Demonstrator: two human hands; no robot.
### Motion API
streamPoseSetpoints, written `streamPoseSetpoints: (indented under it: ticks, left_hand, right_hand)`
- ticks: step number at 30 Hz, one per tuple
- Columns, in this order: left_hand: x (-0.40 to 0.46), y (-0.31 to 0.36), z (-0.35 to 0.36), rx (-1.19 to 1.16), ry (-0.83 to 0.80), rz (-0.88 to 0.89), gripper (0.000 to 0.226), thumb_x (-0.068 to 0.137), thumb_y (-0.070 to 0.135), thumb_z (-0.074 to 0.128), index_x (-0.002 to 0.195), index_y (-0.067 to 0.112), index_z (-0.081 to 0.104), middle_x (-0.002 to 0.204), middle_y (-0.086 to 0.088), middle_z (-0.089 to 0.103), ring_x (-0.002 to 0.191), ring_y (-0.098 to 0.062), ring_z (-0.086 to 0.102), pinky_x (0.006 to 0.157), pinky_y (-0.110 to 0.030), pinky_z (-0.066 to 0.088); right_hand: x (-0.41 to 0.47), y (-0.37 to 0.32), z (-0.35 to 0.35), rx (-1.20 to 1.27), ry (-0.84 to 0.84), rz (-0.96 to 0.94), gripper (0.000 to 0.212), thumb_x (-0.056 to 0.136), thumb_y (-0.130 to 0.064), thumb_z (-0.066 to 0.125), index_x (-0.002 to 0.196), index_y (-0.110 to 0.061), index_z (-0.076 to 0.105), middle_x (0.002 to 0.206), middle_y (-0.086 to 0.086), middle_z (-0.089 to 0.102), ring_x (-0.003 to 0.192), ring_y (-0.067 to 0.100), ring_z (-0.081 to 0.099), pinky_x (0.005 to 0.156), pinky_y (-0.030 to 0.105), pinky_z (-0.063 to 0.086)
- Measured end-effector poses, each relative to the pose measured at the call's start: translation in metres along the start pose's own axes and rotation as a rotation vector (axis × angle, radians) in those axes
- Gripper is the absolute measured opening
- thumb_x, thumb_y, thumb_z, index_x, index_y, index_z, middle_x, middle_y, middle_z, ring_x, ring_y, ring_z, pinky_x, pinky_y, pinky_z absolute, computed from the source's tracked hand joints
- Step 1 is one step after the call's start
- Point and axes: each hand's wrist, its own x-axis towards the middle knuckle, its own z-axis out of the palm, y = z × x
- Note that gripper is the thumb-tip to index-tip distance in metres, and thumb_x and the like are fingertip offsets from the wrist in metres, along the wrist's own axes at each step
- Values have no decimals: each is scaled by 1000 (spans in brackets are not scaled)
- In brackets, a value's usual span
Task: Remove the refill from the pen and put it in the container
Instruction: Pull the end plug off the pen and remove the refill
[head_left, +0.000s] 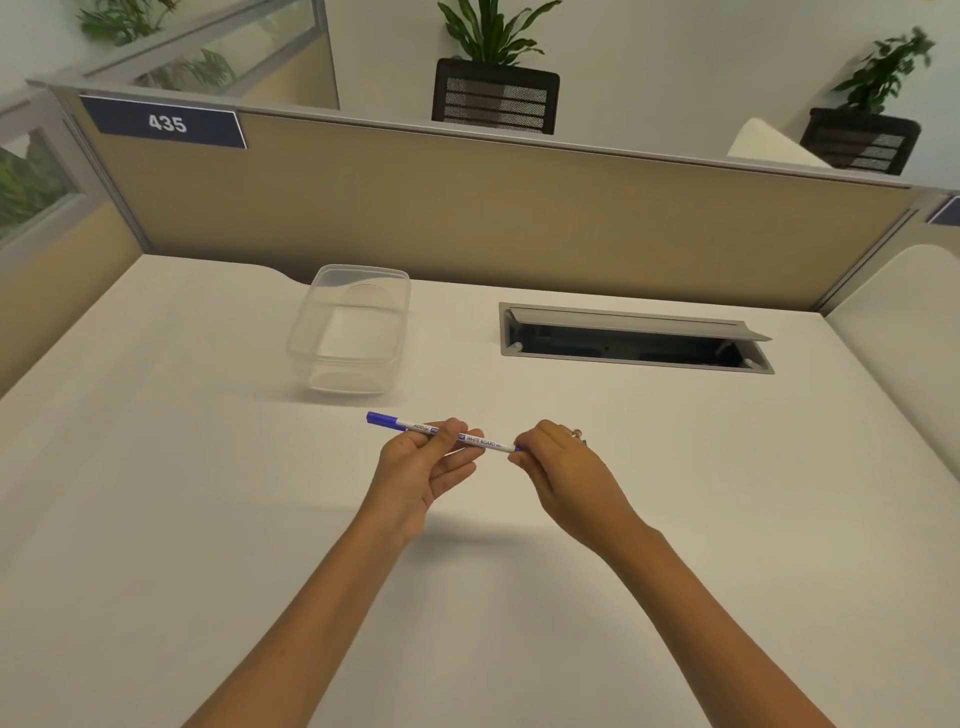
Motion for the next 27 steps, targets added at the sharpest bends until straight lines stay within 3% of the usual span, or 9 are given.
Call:
streamPoseSetpoints:
  ticks: [5, 10, 12, 15, 17, 19, 23, 25, 27]
  left_hand:
    - [1, 3, 0, 3, -41, -8, 12, 87, 15, 58, 92, 5, 63, 84, -7, 76, 83, -23, 73, 68, -27, 59]
    - [1, -1, -3, 23, -74, 54, 10, 91, 12, 52, 87, 5, 59, 82, -7, 76, 79, -19, 73, 67, -25, 58]
    - [0, -2, -3, 53, -100, 107, 10, 92, 10, 51, 86, 6, 57, 81, -6, 76, 80, -18, 72, 68, -24, 57]
    - [1, 0, -4, 102, -141, 145, 8, 90, 10, 52, 85, 7, 57, 82, -6, 76, 83, -20, 72, 69, -25, 57]
    - [2, 3, -5, 111, -143, 135, 9, 90, 11, 52, 85, 7, 59, 82, -6, 76, 83, -20, 72, 68, -25, 57]
    - [2, 3, -5, 94, -119, 118, 11, 90, 11, 52, 85, 7, 61, 82, -6, 76, 81, -19, 72, 67, -25, 58]
    - [0, 1, -3, -28, -33, 50, 14, 92, 12, 50, 89, 4, 61, 79, -5, 76, 77, -18, 73, 65, -26, 58]
    - [-2, -1, -1, -75, -11, 9, 15, 92, 12, 49, 91, 3, 62, 79, -6, 76, 76, -19, 73, 64, -26, 58]
    - [-3, -2, 0, -101, -18, -5, 15, 92, 11, 49, 92, 3, 61, 80, -7, 76, 77, -20, 73, 64, -27, 59]
  right_hand:
    - [3, -8, -1, 198, -36, 129, 22, 94, -23, 44, 86, -9, 58, 74, -4, 49, 62, 9, 40, 57, 17, 28]
    - [-1, -24, -1, 572, -49, 494, 28, 93, -16, 50, 66, -15, 56, 58, -5, 45, 55, 9, 38, 52, 20, 30]
    - [-2, -29, -1, 794, -82, 690, 33, 94, -18, 48, 61, -16, 54, 54, -4, 42, 53, 12, 36, 51, 20, 29]
    - [1, -26, -4, 1323, -218, 979, 32, 95, -19, 45, 64, -15, 53, 53, -5, 40, 46, 10, 34, 41, 16, 26]
    - [3, -24, -9, 1460, -303, 1034, 31, 95, -21, 44, 67, -14, 54, 53, -4, 42, 44, 9, 35, 40, 16, 23]
    - [4, -24, -10, 1164, -301, 876, 31, 97, -26, 43, 72, -14, 56, 58, -3, 47, 49, 10, 40, 45, 18, 28]
    - [2, -16, -4, 176, -94, 225, 22, 96, -28, 46, 88, -12, 58, 80, -2, 55, 66, 14, 43, 54, 19, 32]
    - [2, -10, -5, -54, -52, 8, 27, 96, -31, 40, 90, -11, 57, 82, 1, 57, 64, 15, 39, 47, 16, 24]
    - [2, -8, -4, -84, -11, -35, 30, 94, -30, 37, 86, -11, 57, 76, 2, 57, 61, 14, 37, 48, 11, 19]
